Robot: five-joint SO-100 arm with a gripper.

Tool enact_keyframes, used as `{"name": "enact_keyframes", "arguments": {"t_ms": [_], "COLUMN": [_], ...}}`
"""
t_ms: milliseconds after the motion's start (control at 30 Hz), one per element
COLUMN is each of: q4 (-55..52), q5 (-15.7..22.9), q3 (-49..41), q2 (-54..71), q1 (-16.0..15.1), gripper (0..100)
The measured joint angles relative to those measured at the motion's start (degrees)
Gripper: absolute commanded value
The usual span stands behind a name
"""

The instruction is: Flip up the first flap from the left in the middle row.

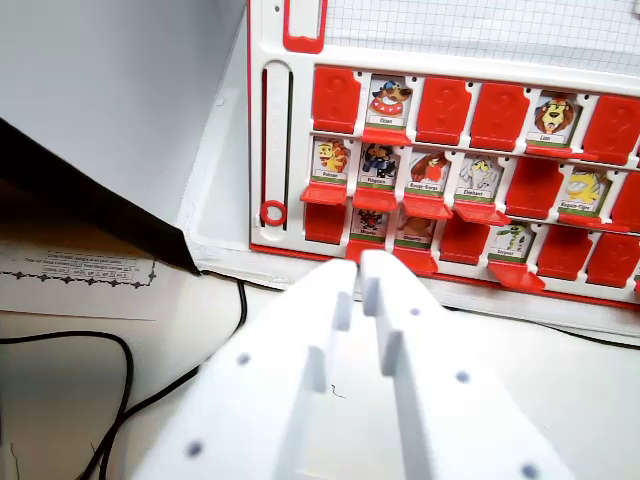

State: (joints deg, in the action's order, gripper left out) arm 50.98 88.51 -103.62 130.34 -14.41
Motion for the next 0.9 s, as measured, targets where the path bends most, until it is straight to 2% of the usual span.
{"name": "enact_keyframes", "arguments": {"t_ms": [333,567,900], "q4": [-17.31,-27.16,-34.10], "q5": [-1.93,-2.02,-2.02], "q3": [-8.79,-12.74,-12.83], "q2": [-13.45,-22.32,-32.52], "q1": [-3.43,-3.60,-3.60], "gripper": [0,0,0]}}
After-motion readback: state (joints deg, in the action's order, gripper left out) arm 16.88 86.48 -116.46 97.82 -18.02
